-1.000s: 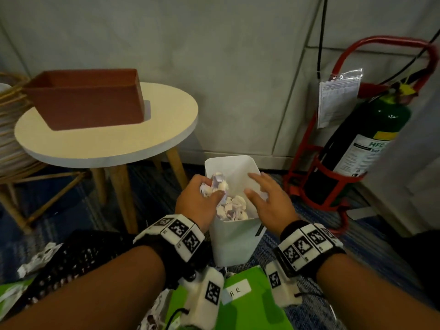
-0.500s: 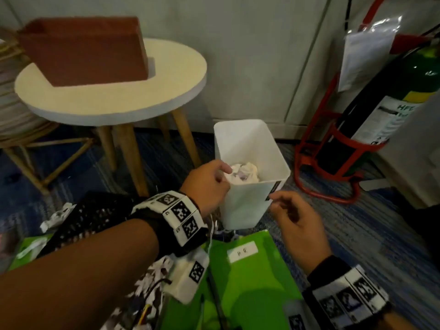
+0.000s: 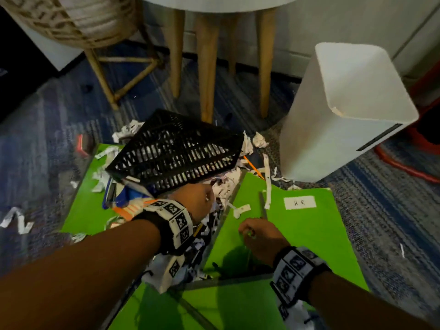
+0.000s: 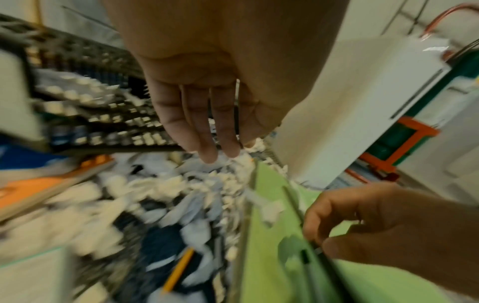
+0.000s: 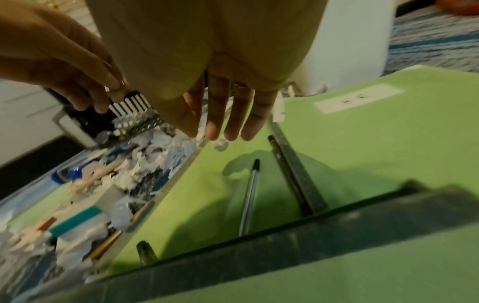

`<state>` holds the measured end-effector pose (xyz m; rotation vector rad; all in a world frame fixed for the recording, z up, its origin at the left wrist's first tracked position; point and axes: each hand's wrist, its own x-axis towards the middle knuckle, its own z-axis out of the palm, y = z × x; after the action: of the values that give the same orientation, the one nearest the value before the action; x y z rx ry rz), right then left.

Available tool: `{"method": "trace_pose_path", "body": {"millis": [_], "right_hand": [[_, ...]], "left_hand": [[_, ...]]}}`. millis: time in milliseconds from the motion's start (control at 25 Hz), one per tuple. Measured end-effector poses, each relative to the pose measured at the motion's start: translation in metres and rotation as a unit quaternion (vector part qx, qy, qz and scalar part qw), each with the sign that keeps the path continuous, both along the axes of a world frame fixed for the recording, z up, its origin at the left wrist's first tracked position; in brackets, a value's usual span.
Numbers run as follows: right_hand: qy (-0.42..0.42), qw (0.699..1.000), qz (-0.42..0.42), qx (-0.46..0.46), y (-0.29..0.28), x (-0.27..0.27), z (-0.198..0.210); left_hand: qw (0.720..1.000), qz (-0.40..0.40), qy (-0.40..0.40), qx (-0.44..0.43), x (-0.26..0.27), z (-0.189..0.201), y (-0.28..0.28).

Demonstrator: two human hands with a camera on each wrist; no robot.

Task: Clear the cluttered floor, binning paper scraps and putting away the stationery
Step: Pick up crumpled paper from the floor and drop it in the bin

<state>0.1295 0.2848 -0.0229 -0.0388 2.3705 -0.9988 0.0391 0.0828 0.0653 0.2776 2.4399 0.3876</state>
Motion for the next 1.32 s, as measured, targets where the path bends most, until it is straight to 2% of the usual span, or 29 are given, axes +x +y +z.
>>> {"method": "trace_pose_path", "body": {"millis": [120,280,360,520,600,680,840,960,1040,1160,1240,1320], "right_hand": [[0.018,0.991,0.072,0.110,-0.029,-0.021,-0.008],[0.111,0.972,0.070,0.197,-0.058,-0.059,-0.007],[0.122,0.963,0.043,0.236,-0.065,-0.083,-0.011],[0.035,0.953,0.032,0.299,-0.072,-0.120,-0.025],[-0.009,0.944,0.050,0.326,-0.075,-0.123,-0.031],[-0.017,0.935,0.063,0.349,-0.082,-0.117,-0.037],[0.005,0.927,0.125,0.353,-0.095,-0.093,-0.042],[-0.004,0.894,0.251,0.370,-0.108,-0.079,-0.037],[0.008,0.904,0.276,0.326,-0.115,-0.068,-0.031],[0.010,0.949,0.237,0.207,-0.116,-0.053,-0.018],[0.097,0.964,0.185,0.165,-0.114,-0.051,-0.011],[0.183,0.962,0.106,0.175,-0.112,-0.060,-0.010]], "left_hand": [[0.999,-0.013,-0.008,-0.047,0.007,-0.027,-0.037],[0.996,-0.013,-0.009,-0.092,0.013,-0.047,-0.072],[0.996,-0.008,0.005,-0.093,0.016,-0.055,-0.082],[0.995,0.002,-0.010,-0.096,0.025,-0.073,-0.099],[0.995,0.001,-0.019,-0.101,0.030,-0.082,-0.104],[0.996,0.017,-0.018,-0.091,0.036,-0.091,-0.110],[0.997,0.020,0.003,-0.069,0.044,-0.103,-0.122],[0.997,0.023,-0.055,-0.046,0.048,-0.106,-0.121],[0.994,0.002,-0.086,-0.063,0.051,-0.108,-0.116],[0.991,-0.037,-0.056,-0.115,0.054,-0.106,-0.112],[0.993,-0.032,0.019,-0.113,0.058,-0.101,-0.106],[0.992,-0.005,0.118,-0.050,0.060,-0.097,-0.096]]}}
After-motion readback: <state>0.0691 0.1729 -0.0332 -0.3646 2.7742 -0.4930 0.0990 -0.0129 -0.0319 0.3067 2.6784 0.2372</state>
